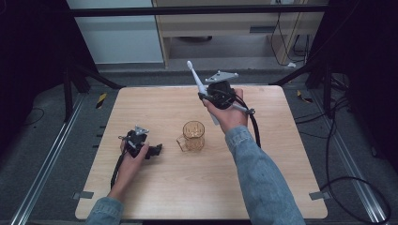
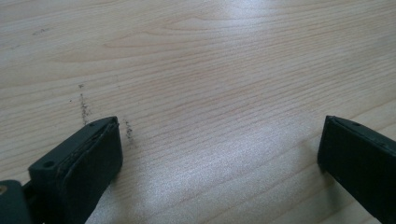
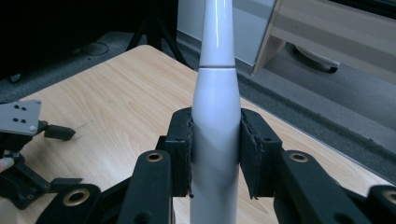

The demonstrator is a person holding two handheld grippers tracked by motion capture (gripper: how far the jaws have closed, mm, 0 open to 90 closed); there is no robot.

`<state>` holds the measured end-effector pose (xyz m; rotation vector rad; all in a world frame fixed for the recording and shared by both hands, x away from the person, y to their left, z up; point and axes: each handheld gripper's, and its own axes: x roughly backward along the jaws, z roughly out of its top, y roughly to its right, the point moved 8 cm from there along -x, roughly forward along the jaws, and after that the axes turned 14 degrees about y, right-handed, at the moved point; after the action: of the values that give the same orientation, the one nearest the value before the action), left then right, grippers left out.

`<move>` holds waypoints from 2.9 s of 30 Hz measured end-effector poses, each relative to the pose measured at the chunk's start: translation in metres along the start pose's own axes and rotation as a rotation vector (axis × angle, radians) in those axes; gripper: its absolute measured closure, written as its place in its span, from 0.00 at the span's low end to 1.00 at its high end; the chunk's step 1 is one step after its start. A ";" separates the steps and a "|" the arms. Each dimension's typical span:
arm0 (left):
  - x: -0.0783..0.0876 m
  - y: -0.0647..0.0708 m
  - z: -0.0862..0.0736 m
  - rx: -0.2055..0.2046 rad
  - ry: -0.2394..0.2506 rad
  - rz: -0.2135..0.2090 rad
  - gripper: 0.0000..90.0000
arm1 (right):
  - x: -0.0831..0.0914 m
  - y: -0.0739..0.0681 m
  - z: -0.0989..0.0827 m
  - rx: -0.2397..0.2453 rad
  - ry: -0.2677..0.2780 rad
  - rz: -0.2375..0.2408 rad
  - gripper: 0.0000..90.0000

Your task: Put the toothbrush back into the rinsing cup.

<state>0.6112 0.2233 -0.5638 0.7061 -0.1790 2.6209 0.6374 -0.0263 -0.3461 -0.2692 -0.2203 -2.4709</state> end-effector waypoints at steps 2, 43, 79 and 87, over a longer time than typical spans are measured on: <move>0.000 0.000 0.000 0.000 0.000 0.000 0.00 | -0.001 -0.003 0.001 0.000 0.006 0.004 0.74; 0.000 0.000 0.000 0.002 0.002 0.000 0.00 | -0.030 -0.036 0.001 -0.026 0.049 0.050 0.74; 0.000 0.000 0.000 0.001 0.000 -0.001 0.00 | -0.050 -0.056 -0.045 -0.045 -0.017 0.092 0.74; 0.000 0.000 0.000 0.002 0.000 -0.001 0.00 | -0.050 -0.056 -0.050 -0.056 -0.021 0.091 0.74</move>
<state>0.6112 0.2231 -0.5639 0.7063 -0.1762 2.6208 0.6349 0.0350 -0.4116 -0.3215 -0.1450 -2.3877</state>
